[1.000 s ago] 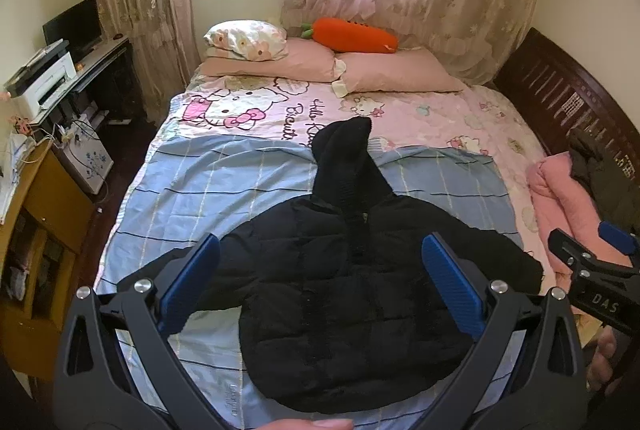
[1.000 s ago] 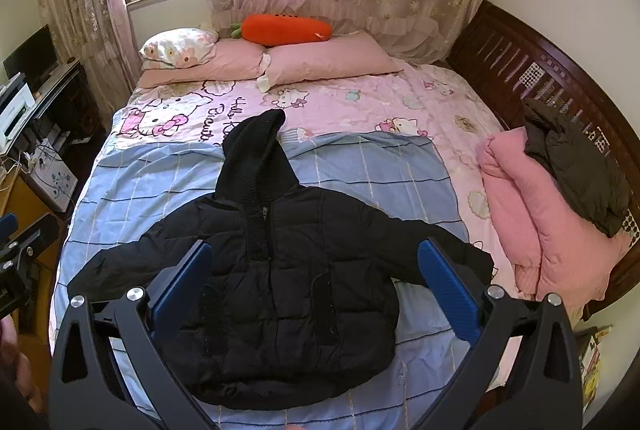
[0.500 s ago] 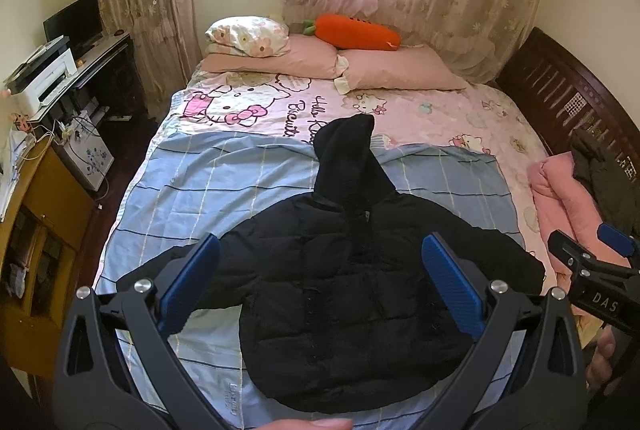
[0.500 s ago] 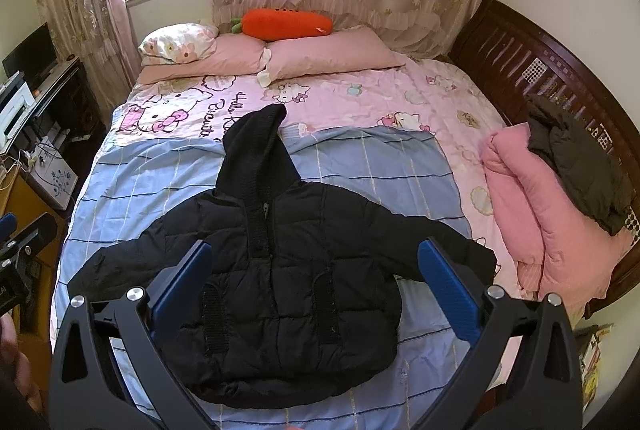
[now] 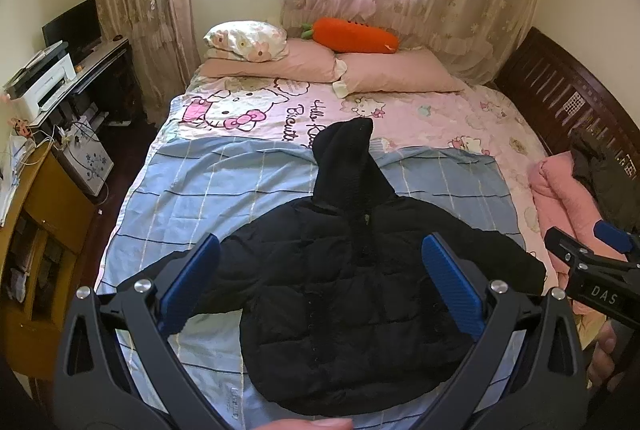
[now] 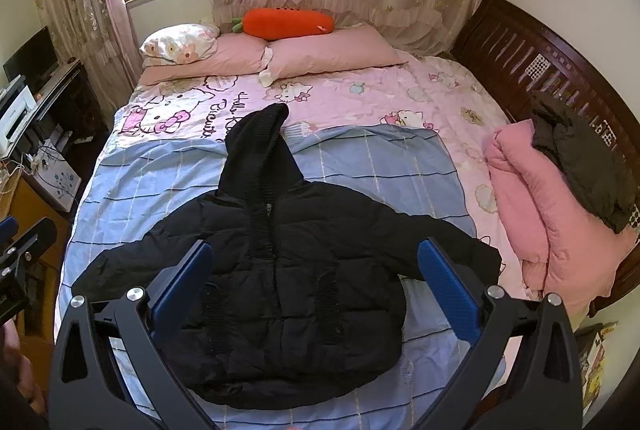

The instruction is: Fold large clothes

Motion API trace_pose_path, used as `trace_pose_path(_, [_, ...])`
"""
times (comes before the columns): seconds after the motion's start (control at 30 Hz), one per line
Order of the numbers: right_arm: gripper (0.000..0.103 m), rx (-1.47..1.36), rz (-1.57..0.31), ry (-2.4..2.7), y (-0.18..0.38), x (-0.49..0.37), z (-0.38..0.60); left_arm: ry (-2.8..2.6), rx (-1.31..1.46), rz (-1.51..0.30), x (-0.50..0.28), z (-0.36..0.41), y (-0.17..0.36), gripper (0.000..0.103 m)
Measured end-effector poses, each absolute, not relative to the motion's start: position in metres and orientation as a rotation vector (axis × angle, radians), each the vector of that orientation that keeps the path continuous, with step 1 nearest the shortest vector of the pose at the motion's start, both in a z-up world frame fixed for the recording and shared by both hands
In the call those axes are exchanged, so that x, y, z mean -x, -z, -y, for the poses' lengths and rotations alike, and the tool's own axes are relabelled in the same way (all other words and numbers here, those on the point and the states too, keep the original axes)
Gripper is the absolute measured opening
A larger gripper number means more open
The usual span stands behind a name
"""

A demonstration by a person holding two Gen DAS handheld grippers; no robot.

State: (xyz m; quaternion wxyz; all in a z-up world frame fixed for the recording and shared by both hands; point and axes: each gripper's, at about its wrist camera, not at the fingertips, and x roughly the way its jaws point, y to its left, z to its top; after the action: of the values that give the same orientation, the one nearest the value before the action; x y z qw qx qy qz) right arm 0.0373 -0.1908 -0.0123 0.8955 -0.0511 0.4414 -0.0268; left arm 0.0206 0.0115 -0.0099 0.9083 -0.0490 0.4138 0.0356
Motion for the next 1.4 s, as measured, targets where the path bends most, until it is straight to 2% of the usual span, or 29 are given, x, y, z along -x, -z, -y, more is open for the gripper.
trace_pose_path(0.53, [0.102, 0.092, -0.959, 0.031, 0.025, -0.044, 0.203, -0.002, 0.054, -0.832, -0.018, 0.003, 0.021, 0.101])
trace_pose_path(0.67, [0.102, 0.114, -0.935, 0.066, 0.037, -0.057, 0.221, -0.037, -0.020, -0.899, -0.034, 0.004, 0.045, 0.101])
trace_pose_path(0.77, [0.099, 0.067, -1.120, -0.024, 0.082, -0.090, 0.236, -0.027, 0.056, -1.005, -0.061, -0.011, 0.078, 0.101])
trace_pose_path(0.8, [0.091, 0.041, -1.229, -0.048, 0.109, -0.108, 0.241, -0.031, 0.087, -1.053, -0.076, -0.019, 0.094, 0.101])
trace_pose_path(0.93, [0.090, -0.027, -1.445, -0.051, 0.180, -0.165, 0.253, -0.022, 0.178, -1.162, -0.137, -0.047, 0.154, 0.101])
trace_pose_path(1.07, [0.090, 0.051, -1.430, -0.045, 0.232, -0.239, 0.240, 0.010, 0.153, -1.193, -0.231, -0.054, 0.224, 0.101])
trace_pose_path(1.23, [0.090, 0.158, -1.373, -0.094, 0.318, -0.376, 0.204, 0.058, 0.036, -1.201, -0.368, -0.028, 0.326, 0.101])
trace_pose_path(1.4, [0.090, 0.179, -1.288, -0.061, 0.391, -0.488, 0.193, 0.067, 0.070, -1.137, -0.461, -0.012, 0.385, 0.101])
